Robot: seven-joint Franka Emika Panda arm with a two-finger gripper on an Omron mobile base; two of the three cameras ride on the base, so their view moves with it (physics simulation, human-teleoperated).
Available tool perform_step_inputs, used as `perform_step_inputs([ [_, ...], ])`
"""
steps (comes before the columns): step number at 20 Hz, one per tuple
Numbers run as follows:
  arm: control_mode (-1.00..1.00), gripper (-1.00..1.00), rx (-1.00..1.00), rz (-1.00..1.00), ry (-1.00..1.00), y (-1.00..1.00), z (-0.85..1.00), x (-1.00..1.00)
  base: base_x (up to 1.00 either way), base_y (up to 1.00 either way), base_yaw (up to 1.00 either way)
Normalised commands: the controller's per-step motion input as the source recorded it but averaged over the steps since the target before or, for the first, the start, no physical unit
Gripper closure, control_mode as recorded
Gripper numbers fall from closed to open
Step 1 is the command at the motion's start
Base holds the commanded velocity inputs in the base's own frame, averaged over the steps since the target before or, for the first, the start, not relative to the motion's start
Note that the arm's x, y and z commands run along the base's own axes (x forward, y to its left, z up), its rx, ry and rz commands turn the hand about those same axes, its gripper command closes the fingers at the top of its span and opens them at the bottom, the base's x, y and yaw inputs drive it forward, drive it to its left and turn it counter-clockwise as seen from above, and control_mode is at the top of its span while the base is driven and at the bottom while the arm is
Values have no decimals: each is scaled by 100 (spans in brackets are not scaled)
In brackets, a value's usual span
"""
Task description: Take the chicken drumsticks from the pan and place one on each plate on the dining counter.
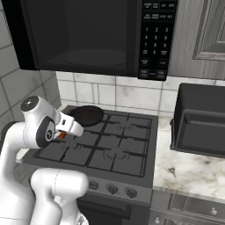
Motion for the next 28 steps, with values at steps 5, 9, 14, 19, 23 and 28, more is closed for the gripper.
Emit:
perform_step_inputs([
  [5, -100, 100, 0, 15, 4, -15, 20, -41, 0, 0, 0],
  [9, -100, 100, 0, 1, 1, 0, 2, 0, 0, 0, 0],
  [14, -100, 100, 0, 0, 0, 0, 0, 0, 0, 0, 0],
  [19, -100, 100, 0, 0, 0, 0, 0, -5, 0, 0, 0],
  [23, 100, 100, 0, 0, -1, -1, -1, -10, -41, -8, 0],
  [28, 100, 100, 0, 0, 0, 0, 0, 0, -77, -32, -16],
])
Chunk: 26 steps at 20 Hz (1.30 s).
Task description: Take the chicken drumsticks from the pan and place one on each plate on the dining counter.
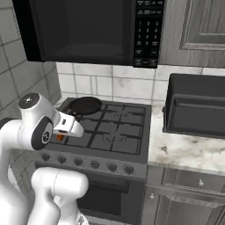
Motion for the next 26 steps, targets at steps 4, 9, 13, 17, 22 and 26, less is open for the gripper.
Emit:
perform_step_inputs([
  [4, 100, 100, 0, 0, 0, 0, 0, 0, -20, -2, -84],
  [9, 100, 100, 0, 0, 0, 0, 0, 0, 0, 3, -100],
  [13, 100, 100, 0, 0, 0, 0, 0, 0, 0, 4, -100],
  [17, 100, 100, 0, 0, 0, 0, 0, 0, 0, 4, -100],
  [22, 100, 100, 0, 0, 0, 0, 0, 0, 0, 4, -100],
  [26, 100, 100, 0, 0, 0, 0, 0, 0, 14, 11, -100],
])
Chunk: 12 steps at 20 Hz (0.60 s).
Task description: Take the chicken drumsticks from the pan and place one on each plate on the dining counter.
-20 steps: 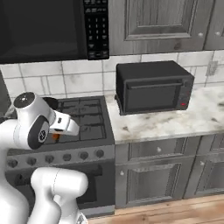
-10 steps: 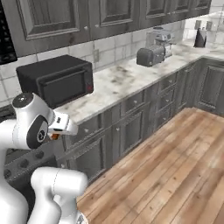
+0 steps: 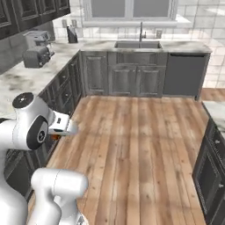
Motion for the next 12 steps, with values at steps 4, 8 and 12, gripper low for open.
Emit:
perform_step_inputs([
  [4, 100, 100, 0, 0, 0, 0, 0, 0, 57, 28, -83],
  [8, 100, 100, 0, 0, 0, 0, 0, 0, 86, 13, -45],
  [12, 100, 100, 0, 0, 0, 0, 0, 0, 100, 0, -3],
])
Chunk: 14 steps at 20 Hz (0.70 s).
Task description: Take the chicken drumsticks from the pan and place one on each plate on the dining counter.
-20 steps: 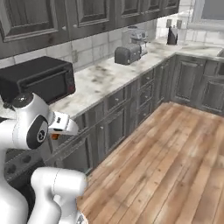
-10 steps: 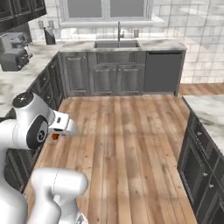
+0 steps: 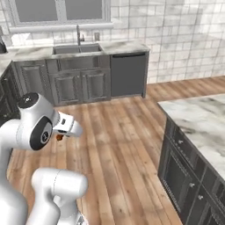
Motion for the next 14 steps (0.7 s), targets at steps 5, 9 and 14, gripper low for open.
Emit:
perform_step_inputs([
  [5, 100, 100, 0, 0, 0, 0, 0, 0, 100, 23, -3],
  [9, 100, 100, 0, 0, 0, 0, 0, 0, 100, 34, -2],
  [14, 100, 100, 0, 0, 0, 0, 0, 0, 100, 34, -5],
])
